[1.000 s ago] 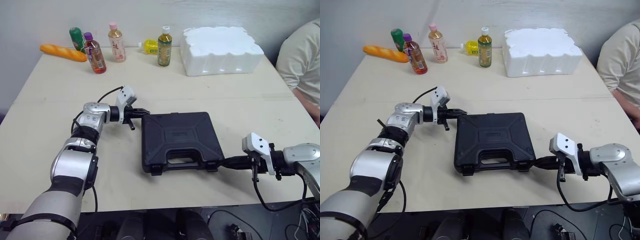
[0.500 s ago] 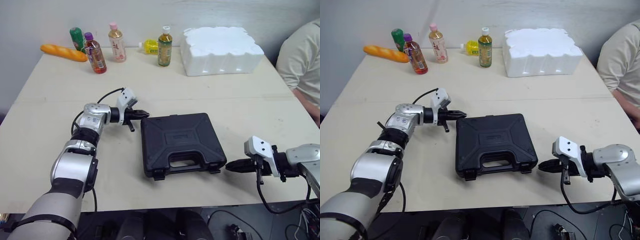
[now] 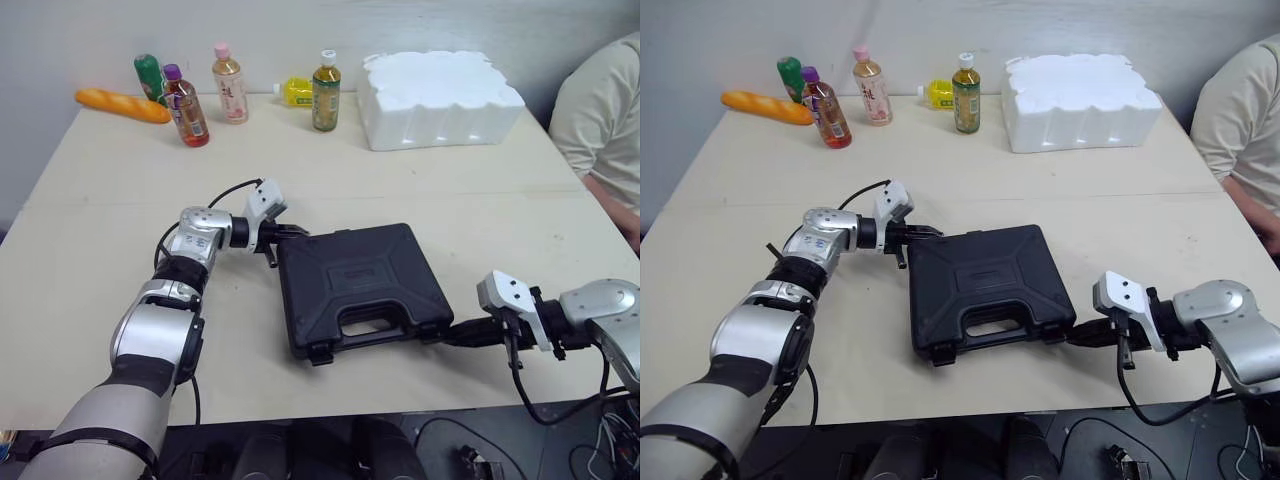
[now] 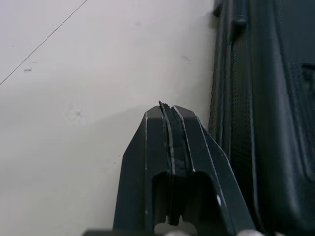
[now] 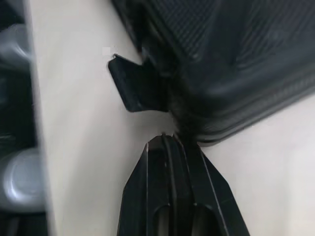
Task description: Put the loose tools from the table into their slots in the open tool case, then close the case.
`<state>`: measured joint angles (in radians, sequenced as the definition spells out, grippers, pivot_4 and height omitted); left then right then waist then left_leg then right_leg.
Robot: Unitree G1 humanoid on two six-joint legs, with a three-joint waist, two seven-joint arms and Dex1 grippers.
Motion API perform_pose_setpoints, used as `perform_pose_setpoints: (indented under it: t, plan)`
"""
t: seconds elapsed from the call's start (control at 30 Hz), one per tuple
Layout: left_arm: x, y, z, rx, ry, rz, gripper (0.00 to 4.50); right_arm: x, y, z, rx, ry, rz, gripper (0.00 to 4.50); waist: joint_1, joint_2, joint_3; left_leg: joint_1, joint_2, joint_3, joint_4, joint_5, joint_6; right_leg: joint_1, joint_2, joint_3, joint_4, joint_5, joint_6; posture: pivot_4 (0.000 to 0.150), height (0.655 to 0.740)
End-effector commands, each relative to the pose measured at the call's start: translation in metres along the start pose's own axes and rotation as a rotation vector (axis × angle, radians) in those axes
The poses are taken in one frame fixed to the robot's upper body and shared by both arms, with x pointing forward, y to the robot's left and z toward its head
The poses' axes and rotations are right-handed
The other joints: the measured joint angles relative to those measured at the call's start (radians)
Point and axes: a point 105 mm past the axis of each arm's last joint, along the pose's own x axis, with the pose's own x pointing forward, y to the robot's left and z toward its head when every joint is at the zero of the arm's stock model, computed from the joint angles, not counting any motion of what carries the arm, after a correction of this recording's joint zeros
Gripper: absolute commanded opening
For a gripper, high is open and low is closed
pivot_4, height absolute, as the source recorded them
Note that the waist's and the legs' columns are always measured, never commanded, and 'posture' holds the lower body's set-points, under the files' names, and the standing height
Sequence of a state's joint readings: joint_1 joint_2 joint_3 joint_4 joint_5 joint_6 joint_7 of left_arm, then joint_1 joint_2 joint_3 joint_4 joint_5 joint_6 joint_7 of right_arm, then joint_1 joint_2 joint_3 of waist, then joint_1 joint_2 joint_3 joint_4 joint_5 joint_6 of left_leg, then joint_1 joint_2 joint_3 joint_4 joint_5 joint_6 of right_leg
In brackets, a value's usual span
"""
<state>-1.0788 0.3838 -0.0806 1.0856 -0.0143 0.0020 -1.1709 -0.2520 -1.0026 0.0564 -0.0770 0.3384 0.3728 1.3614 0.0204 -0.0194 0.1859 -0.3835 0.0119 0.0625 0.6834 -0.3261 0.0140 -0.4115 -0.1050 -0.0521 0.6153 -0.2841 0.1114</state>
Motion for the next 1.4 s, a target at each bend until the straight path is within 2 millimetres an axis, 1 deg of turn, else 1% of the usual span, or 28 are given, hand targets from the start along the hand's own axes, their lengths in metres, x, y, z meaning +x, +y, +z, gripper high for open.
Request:
perform_pose_setpoints:
  t: [0.03,0.1,0.17,0.3,0.43,0.47,0.53,0.6,0.63,0.73,0.77,0.8,0.83,0.87,0.9,0.97,1.0,1.03,1.13,1.2,1.23,1.3,1.4]
  plan:
    - [-0.003,-0.020,-0.001,0.039,0.001,-0.154,0.04,0.003,-0.006,0.009,-0.060,-0.008,-0.010,0.00,0.001,0.000,0.000,-0.002,0.000,0.001,0.001,0.000,0.000,-0.002,0.000,0.000,0.001,0.000,0.000,0.150,0.7383]
    - [-0.009,-0.031,-0.009,0.044,0.033,-0.224,0.04,0.004,-0.009,0.011,-0.080,0.004,-0.011,0.00,-0.002,0.000,0.000,-0.003,0.000,0.004,0.001,0.000,0.000,-0.003,0.000,-0.001,0.002,0.000,0.000,0.150,0.7383]
    - [-0.016,-0.039,-0.015,0.036,0.051,-0.277,0.04,0.003,-0.012,0.007,-0.106,0.042,-0.016,0.00,-0.004,0.000,0.000,-0.003,0.000,0.004,0.002,0.000,0.000,-0.004,0.000,-0.001,0.002,0.000,0.000,0.150,0.7383]
    - [-0.027,-0.053,-0.020,-0.004,0.056,-0.347,0.04,-0.002,-0.019,0.002,-0.096,0.055,-0.041,0.00,-0.003,0.000,0.000,-0.003,0.001,0.004,0.002,0.000,0.000,-0.004,0.000,-0.001,0.003,0.000,0.000,0.150,0.7383]
    - [-0.033,-0.072,-0.024,0.007,0.067,-0.413,0.04,-0.007,-0.018,0.000,-0.096,0.063,-0.044,0.00,0.002,0.000,0.000,-0.003,0.001,0.002,0.002,0.000,0.001,-0.004,-0.001,-0.001,0.003,0.000,0.000,0.150,0.7383]
    - [-0.032,-0.074,-0.026,0.031,0.079,-0.398,0.04,-0.008,-0.017,-0.001,-0.096,0.068,-0.044,0.00,0.002,0.000,0.000,-0.003,0.000,0.002,0.002,0.000,0.001,-0.004,-0.002,-0.001,0.003,0.000,0.000,0.150,0.7383]
    - [-0.029,-0.070,-0.032,0.057,0.108,-0.344,0.04,-0.012,-0.013,-0.006,-0.094,0.094,-0.038,0.00,0.005,0.000,0.000,-0.003,-0.001,0.001,0.002,0.000,0.002,-0.004,-0.003,-0.001,0.004,0.000,0.000,0.150,0.7383]
    - [-0.030,-0.063,-0.031,0.063,0.117,-0.303,0.04,-0.019,-0.009,-0.010,-0.090,0.123,-0.039,0.00,0.007,0.000,0.000,-0.003,-0.001,0.001,0.002,0.000,0.003,-0.004,-0.004,-0.001,0.004,0.000,0.000,0.150,0.7383]
    - [-0.032,-0.060,-0.027,0.072,0.110,-0.294,0.04,-0.022,-0.008,-0.011,-0.090,0.127,-0.050,0.00,0.006,0.000,0.000,-0.004,-0.002,0.001,0.003,0.000,0.003,-0.004,-0.005,-0.001,0.004,0.000,0.000,0.150,0.7383]
    - [-0.042,-0.051,0.022,0.056,-0.047,-0.299,0.04,-0.037,-0.004,-0.006,-0.059,0.075,-0.140,0.00,0.007,0.000,0.000,-0.004,-0.002,0.001,0.003,0.000,0.003,-0.004,-0.005,-0.002,0.004,0.000,0.000,0.150,0.7383]
    - [-0.045,-0.055,0.041,0.039,-0.108,-0.342,0.04,-0.042,0.000,-0.007,-0.046,0.052,-0.168,0.00,0.006,0.000,0.000,-0.005,-0.002,0.001,0.004,0.001,0.003,-0.004,-0.005,-0.003,0.005,0.000,0.000,0.150,0.7383]
    - [-0.046,-0.059,0.053,0.028,-0.141,-0.376,0.04,-0.044,0.003,-0.007,-0.039,0.039,-0.185,0.00,0.007,0.000,0.000,-0.005,-0.002,0.001,0.004,0.001,0.003,-0.004,-0.005,-0.003,0.005,0.000,0.000,0.150,0.7383]
    - [-0.042,-0.069,0.068,0.069,-0.175,-0.424,0.04,-0.047,0.005,-0.010,-0.007,0.017,-0.228,0.00,0.007,0.000,0.000,-0.005,-0.002,0.000,0.004,0.001,0.003,-0.004,-0.005,-0.004,0.005,0.000,0.000,0.150,0.7383]
    - [-0.034,-0.076,0.078,0.096,-0.191,-0.449,0.04,-0.048,0.008,-0.012,0.020,-0.006,-0.262,0.00,0.007,0.000,0.000,-0.005,-0.002,0.000,0.004,0.001,0.003,-0.003,-0.005,-0.004,0.004,0.000,0.000,0.150,0.7383]
    - [-0.026,-0.082,0.083,0.120,-0.194,-0.461,0.04,-0.049,0.010,-0.012,0.038,-0.025,-0.284,0.00,0.006,0.000,0.000,-0.004,-0.002,-0.001,0.004,0.000,0.003,-0.002,-0.005,-0.005,0.004,0.000,0.000,0.150,0.7383]
    - [-0.010,-0.091,0.088,0.158,-0.183,-0.487,0.04,-0.047,0.014,-0.010,0.060,-0.058,-0.313,0.00,0.006,0.000,0.000,-0.002,-0.003,-0.001,0.004,0.000,0.004,0.000,-0.006,-0.005,0.003,0.000,0.000,0.150,0.7383]
    - [0.003,-0.095,0.089,0.169,-0.176,-0.494,0.04,-0.044,0.017,-0.008,0.063,-0.068,-0.323,0.00,0.006,0.000,0.000,-0.002,-0.004,-0.001,0.004,0.000,0.005,0.001,-0.007,-0.005,0.004,0.000,0.001,0.150,0.7383]
    - [0.012,-0.098,0.090,0.176,-0.171,-0.498,0.04,-0.043,0.019,-0.007,0.065,-0.074,-0.331,0.00,0.006,0.000,0.000,-0.002,-0.004,-0.001,0.005,0.000,0.005,0.001,-0.007,-0.004,0.004,0.001,0.002,0.150,0.7383]
    - [0.039,-0.101,0.089,0.189,-0.147,-0.479,0.04,-0.039,0.020,-0.004,0.066,-0.082,-0.357,0.00,0.002,0.000,0.000,-0.001,-0.004,0.000,0.007,0.000,0.006,0.001,-0.007,-0.003,0.004,0.001,0.002,0.150,0.7383]
    - [0.071,-0.104,0.080,0.222,-0.077,-0.465,0.04,-0.034,0.016,-0.002,0.068,-0.086,-0.387,0.00,0.005,0.000,0.000,-0.001,-0.004,0.000,0.007,0.000,0.006,0.001,-0.006,-0.003,0.003,0.001,0.002,0.150,0.7383]
    - [0.082,-0.106,0.074,0.250,-0.043,-0.465,0.04,-0.031,0.014,-0.003,0.068,-0.078,-0.397,0.00,0.006,0.000,0.000,-0.001,-0.004,-0.001,0.007,0.000,0.006,0.001,-0.006,-0.003,0.003,0.001,0.002,0.150,0.7383]
    - [0.092,-0.108,0.067,0.281,-0.007,-0.476,0.04,-0.028,0.012,-0.005,0.061,-0.058,-0.403,0.00,0.007,0.000,0.000,-0.001,-0.006,0.000,0.007,0.000,0.007,0.000,-0.008,-0.003,0.002,0.001,0.002,0.150,0.7383]
    - [0.105,-0.112,0.067,0.278,-0.001,-0.478,0.04,-0.026,0.008,-0.004,0.055,-0.051,-0.413,0.00,0.006,0.000,0.000,-0.003,-0.006,-0.001,0.007,-0.001,0.007,-0.001,-0.008,-0.003,0.001,0.001,0.002,0.150,0.7383]
